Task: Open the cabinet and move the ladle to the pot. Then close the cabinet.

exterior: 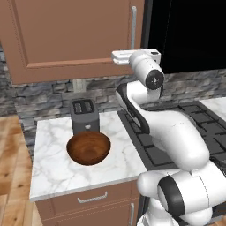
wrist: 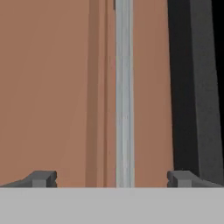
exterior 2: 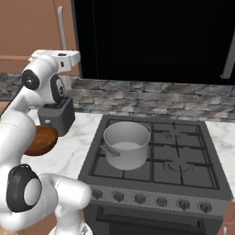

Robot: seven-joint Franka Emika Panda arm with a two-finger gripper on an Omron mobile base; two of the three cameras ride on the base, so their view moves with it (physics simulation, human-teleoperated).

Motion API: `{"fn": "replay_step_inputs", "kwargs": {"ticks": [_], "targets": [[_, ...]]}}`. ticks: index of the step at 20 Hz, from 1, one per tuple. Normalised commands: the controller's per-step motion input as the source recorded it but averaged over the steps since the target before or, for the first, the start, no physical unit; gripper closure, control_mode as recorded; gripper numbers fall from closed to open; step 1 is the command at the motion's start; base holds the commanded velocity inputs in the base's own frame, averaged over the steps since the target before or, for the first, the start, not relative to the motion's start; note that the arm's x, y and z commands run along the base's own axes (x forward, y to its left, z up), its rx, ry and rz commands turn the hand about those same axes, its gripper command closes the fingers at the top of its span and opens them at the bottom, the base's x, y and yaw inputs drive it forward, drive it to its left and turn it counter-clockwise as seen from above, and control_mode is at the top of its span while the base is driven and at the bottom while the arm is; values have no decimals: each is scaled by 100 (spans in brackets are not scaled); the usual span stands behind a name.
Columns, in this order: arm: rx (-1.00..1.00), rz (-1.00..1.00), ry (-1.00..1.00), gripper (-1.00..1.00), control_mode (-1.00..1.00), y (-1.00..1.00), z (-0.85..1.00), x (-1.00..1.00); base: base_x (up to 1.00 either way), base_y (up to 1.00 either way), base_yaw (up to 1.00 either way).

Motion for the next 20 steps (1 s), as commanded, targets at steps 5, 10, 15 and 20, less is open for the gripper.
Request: {"fn": "replay_step_inputs", "kwargs": {"ticks": [5, 10, 15, 20], "targets": [[0, 3, 0, -100, -100, 0, 1, 39, 0, 0, 0], [0, 4, 0, -100, -100, 0, 0, 45, 0, 0, 0], [0, 5, 0, -100, -100, 0, 0, 54, 0, 0, 0], [0, 2, 3, 100, -100, 0, -2, 32, 0, 0, 0]]}}
